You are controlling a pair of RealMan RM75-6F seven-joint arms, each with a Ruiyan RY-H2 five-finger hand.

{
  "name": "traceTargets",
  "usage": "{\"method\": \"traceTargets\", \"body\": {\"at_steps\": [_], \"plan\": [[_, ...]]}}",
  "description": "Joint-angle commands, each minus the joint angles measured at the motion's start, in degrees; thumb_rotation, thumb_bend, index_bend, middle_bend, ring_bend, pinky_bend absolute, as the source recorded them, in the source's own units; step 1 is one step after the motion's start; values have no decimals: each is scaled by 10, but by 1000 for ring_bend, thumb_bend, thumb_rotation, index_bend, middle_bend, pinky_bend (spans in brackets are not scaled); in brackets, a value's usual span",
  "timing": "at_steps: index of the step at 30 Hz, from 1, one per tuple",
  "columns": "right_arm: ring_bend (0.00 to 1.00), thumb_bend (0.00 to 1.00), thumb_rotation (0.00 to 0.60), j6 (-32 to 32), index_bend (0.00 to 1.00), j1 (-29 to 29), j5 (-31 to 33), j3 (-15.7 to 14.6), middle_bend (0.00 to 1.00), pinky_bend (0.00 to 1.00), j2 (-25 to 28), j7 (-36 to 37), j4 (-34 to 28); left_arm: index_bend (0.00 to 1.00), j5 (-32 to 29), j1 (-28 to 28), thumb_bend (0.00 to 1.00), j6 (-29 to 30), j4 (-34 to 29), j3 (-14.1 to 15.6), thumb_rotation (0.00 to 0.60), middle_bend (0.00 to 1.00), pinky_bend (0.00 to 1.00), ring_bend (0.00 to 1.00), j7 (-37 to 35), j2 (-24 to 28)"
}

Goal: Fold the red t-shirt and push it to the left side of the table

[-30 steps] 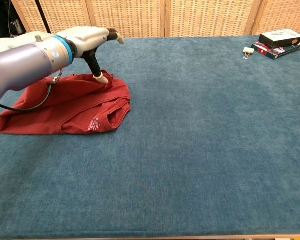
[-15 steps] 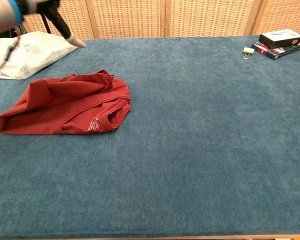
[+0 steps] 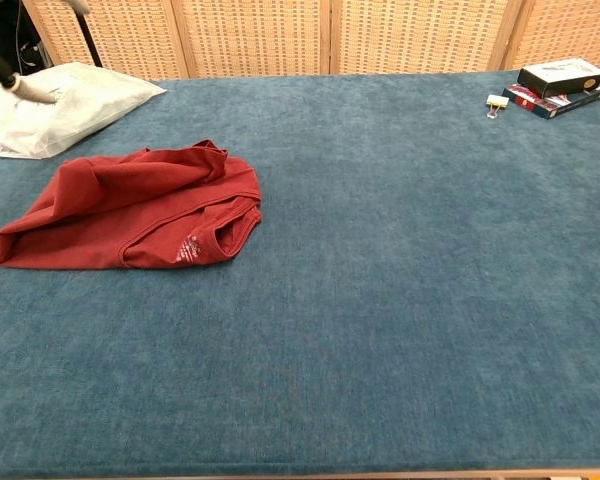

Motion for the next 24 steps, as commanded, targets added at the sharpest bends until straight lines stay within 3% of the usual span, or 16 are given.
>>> {"method": "traceTargets", "body": {"at_steps": [1, 10, 24], "plan": [[0, 0, 600, -1, 0, 0, 0, 0, 0, 0, 0, -1, 0, 239, 30, 18, 131, 1, 103, 34, 600, 0, 0, 0, -75, -55], [0, 0, 600, -6, 0, 1, 2, -1, 0, 0, -1, -3, 0, 283, 61, 14, 166, -4, 224, 58, 600, 0, 0, 0, -141, -135], [0, 0, 600, -11, 0, 3, 6, -1, 0, 0, -1, 1, 2, 397, 77, 6, 270, 6, 310, 66, 600, 0, 0, 0, -173, -215]]}}
